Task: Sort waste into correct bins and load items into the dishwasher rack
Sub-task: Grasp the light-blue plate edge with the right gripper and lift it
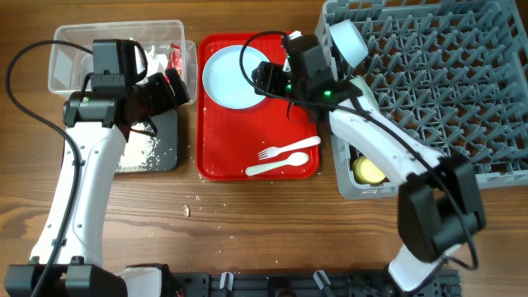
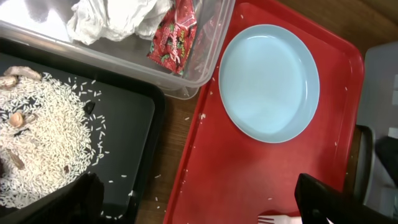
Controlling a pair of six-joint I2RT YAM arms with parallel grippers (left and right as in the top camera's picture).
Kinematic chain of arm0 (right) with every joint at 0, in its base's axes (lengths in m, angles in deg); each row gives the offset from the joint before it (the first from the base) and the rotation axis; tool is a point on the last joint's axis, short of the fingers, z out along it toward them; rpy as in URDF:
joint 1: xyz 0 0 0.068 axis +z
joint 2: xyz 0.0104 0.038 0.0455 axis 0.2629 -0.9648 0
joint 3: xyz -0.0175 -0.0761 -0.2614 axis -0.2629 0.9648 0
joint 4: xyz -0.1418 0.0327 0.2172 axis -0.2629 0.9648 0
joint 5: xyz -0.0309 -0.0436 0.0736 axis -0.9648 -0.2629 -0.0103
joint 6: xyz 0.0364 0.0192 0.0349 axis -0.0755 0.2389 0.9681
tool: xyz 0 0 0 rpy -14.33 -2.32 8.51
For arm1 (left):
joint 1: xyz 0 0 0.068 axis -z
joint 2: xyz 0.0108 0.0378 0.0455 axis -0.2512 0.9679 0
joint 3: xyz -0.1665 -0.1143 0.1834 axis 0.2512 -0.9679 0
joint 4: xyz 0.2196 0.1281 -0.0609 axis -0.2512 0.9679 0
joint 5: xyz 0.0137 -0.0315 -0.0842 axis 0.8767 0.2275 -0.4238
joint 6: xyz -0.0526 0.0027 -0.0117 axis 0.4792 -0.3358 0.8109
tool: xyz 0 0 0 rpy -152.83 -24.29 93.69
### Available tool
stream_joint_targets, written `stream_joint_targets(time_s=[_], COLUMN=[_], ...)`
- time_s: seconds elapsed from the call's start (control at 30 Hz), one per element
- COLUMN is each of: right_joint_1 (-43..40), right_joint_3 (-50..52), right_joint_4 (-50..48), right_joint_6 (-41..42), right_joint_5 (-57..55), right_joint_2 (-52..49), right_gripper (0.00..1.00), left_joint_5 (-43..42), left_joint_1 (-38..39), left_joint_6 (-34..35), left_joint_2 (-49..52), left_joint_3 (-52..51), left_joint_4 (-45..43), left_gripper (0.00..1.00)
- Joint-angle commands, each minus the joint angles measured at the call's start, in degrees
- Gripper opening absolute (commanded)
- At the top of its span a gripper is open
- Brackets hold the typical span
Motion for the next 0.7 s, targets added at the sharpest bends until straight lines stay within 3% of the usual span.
stream_joint_targets(time_s=[0.0, 0.07, 0.33, 0.6, 0.67], right_joint_1=[0.11, 0.11, 0.20, 0.26, 0.28], right_joint_3=[-7.78, -12.46, -15.08, -15.08, -15.08], right_joint_4=[5.51, 9.38, 13.18, 13.57, 13.90], right_joint_6=[1.25, 1.42, 6.23, 8.96, 8.94], right_joint_5=[-1.38, -0.92, 0.37, 1.22, 1.62], right_joint_2=[-9.97, -14.40, -20.17, -21.81, -21.81], right_gripper=[0.79, 0.79, 0.28, 0.27, 0.15], left_joint_5=[0.33, 0.33, 0.31, 0.33, 0.33], left_joint_1=[-0.31, -0.31, -0.31, -0.31, -0.31], left_joint_6=[0.13, 0.11, 0.13, 0.13, 0.13], left_joint_2=[0.31, 0.31, 0.31, 0.31, 0.31], left_joint_3=[0.46, 0.46, 0.46, 0.46, 0.46], left_joint_4=[0.00, 0.00, 0.00, 0.00, -0.02], left_gripper=[1.00, 1.00, 1.00, 1.00, 1.00])
